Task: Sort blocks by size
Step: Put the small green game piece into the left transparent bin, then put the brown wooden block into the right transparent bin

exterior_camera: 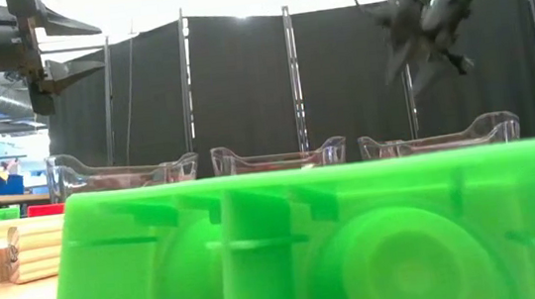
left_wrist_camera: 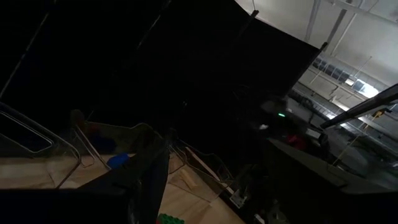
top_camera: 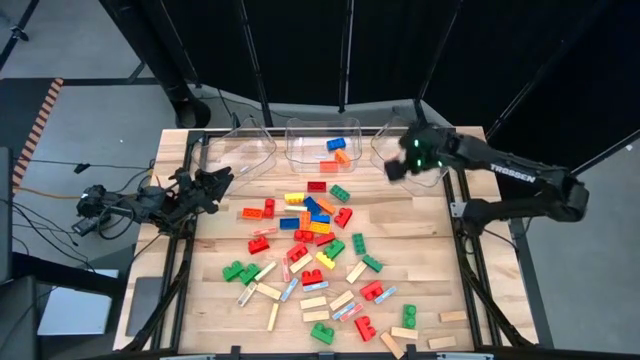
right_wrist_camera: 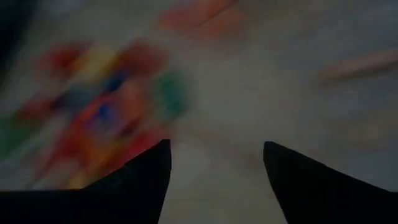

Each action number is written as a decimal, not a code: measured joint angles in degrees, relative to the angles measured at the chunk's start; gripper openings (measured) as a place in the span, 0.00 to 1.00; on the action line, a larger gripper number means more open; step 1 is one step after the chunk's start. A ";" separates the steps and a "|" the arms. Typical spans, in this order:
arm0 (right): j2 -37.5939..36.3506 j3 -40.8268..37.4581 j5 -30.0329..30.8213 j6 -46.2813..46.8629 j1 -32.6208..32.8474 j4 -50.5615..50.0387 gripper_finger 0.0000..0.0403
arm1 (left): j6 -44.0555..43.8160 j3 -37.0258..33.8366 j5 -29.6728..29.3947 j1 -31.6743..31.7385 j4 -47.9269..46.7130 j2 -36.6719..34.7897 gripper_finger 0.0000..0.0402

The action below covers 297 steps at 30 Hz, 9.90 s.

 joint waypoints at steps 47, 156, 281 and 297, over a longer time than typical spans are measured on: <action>33.38 0.58 8.46 97.12 78.75 13.36 0.52 | -0.01 0.00 0.04 -0.01 0.02 -0.01 0.67; 67.72 82.00 5.50 -37.78 18.40 -13.38 0.43 | -1.08 0.00 -2.65 -0.04 -0.02 -0.02 0.67; 23.48 20.79 31.96 5.05 -8.86 -23.93 0.80 | -4.08 0.00 -1.73 0.00 -3.02 1.44 0.67; 16.75 20.85 8.87 12.70 28.90 -24.30 0.77 | -4.03 0.02 -1.66 0.00 -4.66 1.42 0.67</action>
